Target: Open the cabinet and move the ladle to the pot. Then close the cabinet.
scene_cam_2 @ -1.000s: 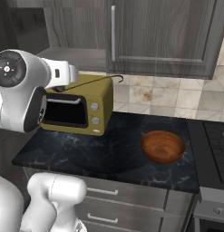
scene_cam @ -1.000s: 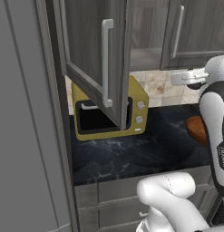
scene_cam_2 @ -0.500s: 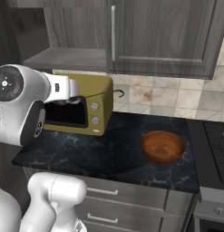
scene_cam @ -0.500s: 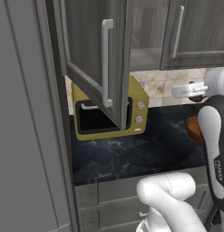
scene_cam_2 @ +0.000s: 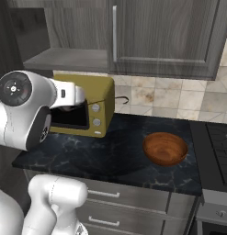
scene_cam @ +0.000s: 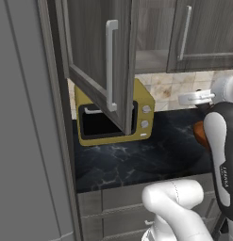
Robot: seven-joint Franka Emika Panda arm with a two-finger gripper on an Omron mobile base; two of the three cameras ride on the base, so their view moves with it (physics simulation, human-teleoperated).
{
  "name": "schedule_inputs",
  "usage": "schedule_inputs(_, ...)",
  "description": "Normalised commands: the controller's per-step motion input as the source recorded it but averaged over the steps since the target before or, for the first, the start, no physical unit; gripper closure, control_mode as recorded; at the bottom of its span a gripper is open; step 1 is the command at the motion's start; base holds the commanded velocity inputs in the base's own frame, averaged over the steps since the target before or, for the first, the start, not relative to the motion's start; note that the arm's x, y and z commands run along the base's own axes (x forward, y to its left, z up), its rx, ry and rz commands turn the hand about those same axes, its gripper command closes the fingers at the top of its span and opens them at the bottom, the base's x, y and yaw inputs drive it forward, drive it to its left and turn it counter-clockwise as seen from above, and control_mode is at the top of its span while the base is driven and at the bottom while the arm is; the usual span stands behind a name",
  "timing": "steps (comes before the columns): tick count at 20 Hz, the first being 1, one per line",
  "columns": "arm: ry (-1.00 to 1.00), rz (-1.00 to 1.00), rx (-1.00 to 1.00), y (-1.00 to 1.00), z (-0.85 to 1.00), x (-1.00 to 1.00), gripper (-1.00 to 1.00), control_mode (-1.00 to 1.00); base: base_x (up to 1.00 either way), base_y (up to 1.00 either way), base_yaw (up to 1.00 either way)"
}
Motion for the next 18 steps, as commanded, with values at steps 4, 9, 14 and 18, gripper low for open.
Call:
schedule_inputs(4, 0.04, -0.04, 0.00, -0.16, -0.25, 0.06, 1.00, -1.00, 0.00, 0.00, 0.00)
schedule_inputs(9, 0.01, -0.05, 0.00, -0.08, -0.16, 0.00, 1.00, -1.00, 0.00, 0.00, 0.00)
schedule_inputs(14, 0.00, -0.05, 0.00, -0.10, -0.10, 0.00, 1.00, -1.00, 0.00, 0.00, 0.00)
schedule_inputs(18, 0.01, -0.06, 0.00, -0.20, -0.10, 0.00, 1.00, -1.00, 0.00, 0.00, 0.00)
